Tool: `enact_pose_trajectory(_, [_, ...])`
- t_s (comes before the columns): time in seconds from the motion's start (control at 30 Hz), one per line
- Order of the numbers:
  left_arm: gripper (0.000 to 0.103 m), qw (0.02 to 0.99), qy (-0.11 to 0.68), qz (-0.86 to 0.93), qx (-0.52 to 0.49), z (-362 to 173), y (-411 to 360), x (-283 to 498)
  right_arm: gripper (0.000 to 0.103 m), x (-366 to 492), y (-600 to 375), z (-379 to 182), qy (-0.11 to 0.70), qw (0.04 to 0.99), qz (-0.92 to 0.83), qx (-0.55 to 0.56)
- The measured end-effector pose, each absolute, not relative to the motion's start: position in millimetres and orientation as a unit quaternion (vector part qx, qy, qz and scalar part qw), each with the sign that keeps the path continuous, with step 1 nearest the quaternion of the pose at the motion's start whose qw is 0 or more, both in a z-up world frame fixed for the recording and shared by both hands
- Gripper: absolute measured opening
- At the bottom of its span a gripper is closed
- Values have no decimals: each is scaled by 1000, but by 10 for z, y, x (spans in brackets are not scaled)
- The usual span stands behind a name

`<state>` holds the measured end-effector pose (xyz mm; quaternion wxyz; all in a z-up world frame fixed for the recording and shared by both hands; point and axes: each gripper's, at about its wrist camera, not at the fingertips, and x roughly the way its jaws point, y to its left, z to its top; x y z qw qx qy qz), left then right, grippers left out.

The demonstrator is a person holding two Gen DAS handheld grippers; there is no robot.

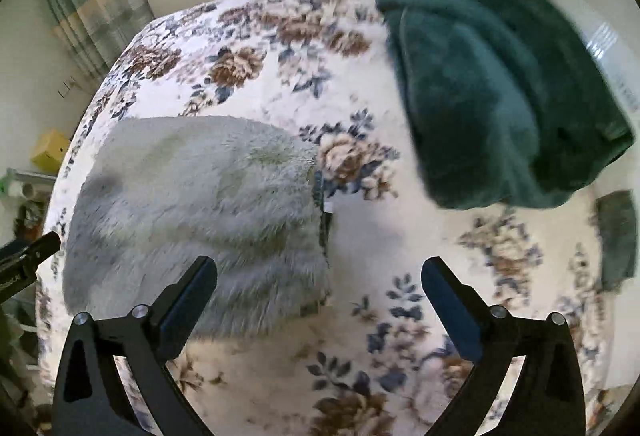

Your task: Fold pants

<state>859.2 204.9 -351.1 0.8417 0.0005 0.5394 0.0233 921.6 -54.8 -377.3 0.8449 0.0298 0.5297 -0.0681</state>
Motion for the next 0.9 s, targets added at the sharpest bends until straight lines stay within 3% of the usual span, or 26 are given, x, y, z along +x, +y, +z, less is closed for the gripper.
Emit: enact_pose_trajectory(0.9, [92,921,387,41,1,-1292,1791,5610,103,5307,-410,-865,382,923,-42,9])
